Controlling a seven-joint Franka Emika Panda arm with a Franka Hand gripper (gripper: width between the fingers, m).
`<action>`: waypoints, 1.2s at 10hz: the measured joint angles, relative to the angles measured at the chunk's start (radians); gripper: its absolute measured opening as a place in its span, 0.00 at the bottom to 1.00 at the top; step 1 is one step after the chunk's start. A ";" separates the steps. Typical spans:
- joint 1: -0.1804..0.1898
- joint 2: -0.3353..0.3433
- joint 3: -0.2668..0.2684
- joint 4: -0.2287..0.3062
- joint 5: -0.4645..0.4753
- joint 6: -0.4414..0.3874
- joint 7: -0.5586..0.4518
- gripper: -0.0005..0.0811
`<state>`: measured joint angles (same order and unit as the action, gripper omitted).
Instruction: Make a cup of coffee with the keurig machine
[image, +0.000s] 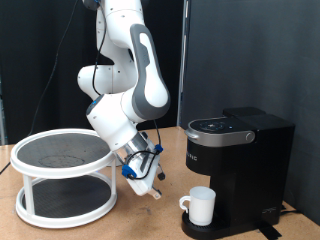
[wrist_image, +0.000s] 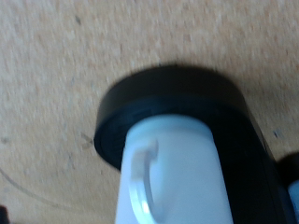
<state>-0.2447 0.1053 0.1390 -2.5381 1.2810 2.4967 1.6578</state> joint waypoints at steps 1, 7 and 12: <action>-0.001 -0.034 0.000 -0.011 0.014 -0.029 -0.014 0.91; -0.009 -0.270 -0.016 -0.095 0.000 -0.137 0.069 0.91; -0.021 -0.361 -0.035 -0.117 -0.021 -0.247 0.104 0.91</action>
<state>-0.2654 -0.2558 0.1041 -2.6552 1.2597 2.2498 1.7617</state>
